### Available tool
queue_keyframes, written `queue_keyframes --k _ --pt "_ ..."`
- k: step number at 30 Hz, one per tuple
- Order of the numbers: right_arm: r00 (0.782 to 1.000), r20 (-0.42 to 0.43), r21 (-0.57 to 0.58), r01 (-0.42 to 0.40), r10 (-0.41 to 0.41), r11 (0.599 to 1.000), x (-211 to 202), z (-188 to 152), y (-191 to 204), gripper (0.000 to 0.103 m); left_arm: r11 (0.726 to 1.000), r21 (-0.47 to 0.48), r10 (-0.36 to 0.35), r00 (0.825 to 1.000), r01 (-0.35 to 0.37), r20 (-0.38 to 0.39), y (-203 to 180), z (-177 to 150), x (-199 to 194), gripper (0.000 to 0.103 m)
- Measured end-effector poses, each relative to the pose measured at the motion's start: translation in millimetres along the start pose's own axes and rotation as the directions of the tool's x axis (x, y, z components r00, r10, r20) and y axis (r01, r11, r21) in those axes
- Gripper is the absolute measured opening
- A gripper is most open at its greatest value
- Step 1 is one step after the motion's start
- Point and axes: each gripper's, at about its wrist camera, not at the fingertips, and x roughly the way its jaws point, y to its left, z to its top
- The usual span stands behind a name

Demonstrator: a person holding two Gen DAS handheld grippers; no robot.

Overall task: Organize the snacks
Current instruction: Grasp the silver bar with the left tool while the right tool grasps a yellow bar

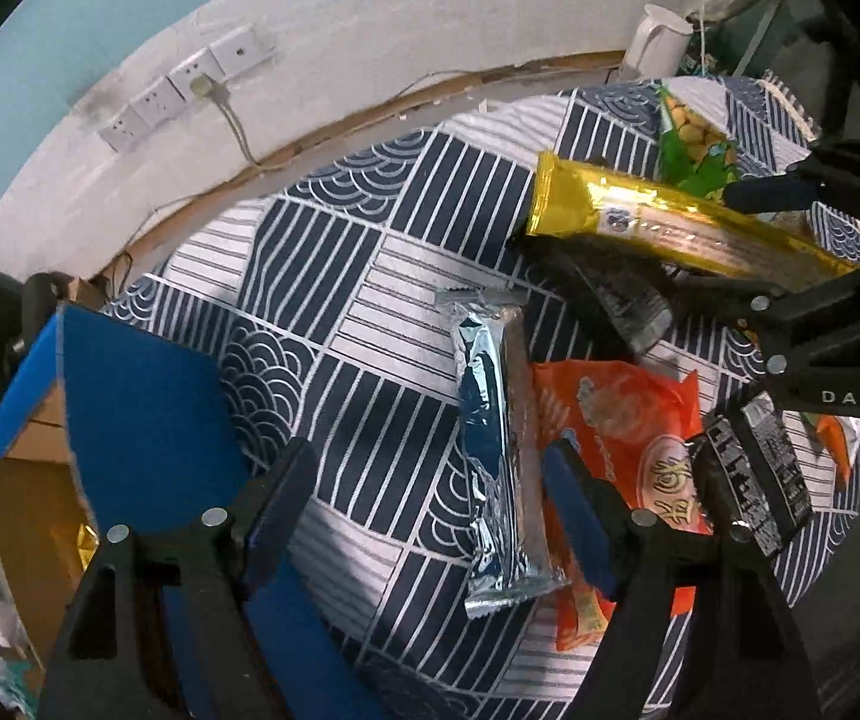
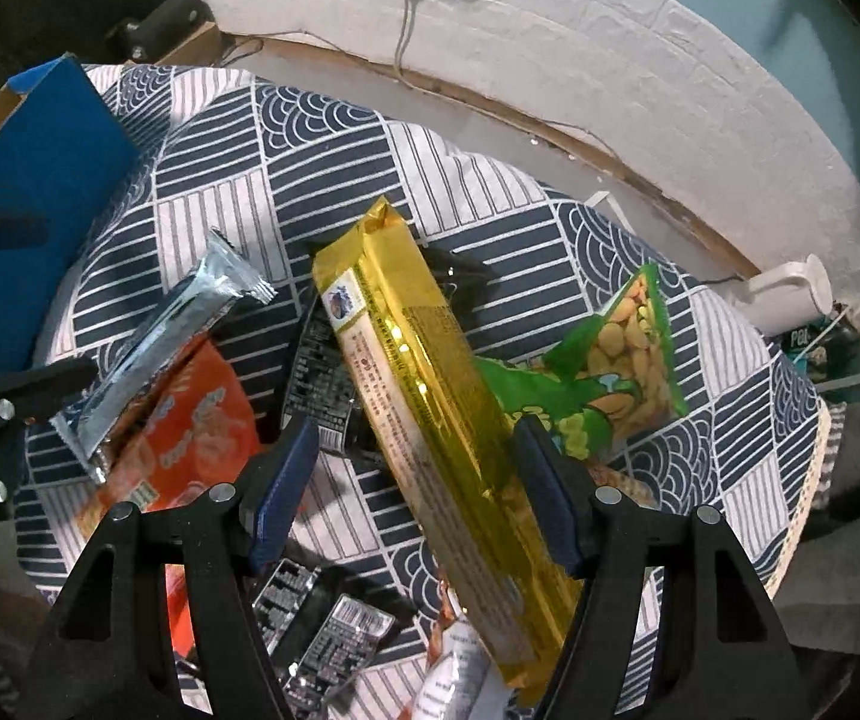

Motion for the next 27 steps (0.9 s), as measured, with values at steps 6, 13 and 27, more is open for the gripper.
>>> queue_keyframes --k 6,13,27 --pt "1.0 0.01 0.004 -0.007 0.007 1.0 1 0 -1 0.051 0.999 -0.027 -0.036 0.999 0.036 -0.033 0 2 18 0.079" --pt "1.0 0.01 -0.024 -0.003 0.004 1.0 -6 -5 7 0.038 1.0 0.013 -0.018 0.998 0.019 -0.059 -8 -2 35 0.079" --pt "0.99 0.0 0.077 -0.142 0.143 0.987 3 -3 -1 0.039 0.996 0.023 0.089 0.995 -0.088 -0.044 -9 1 49 0.079"
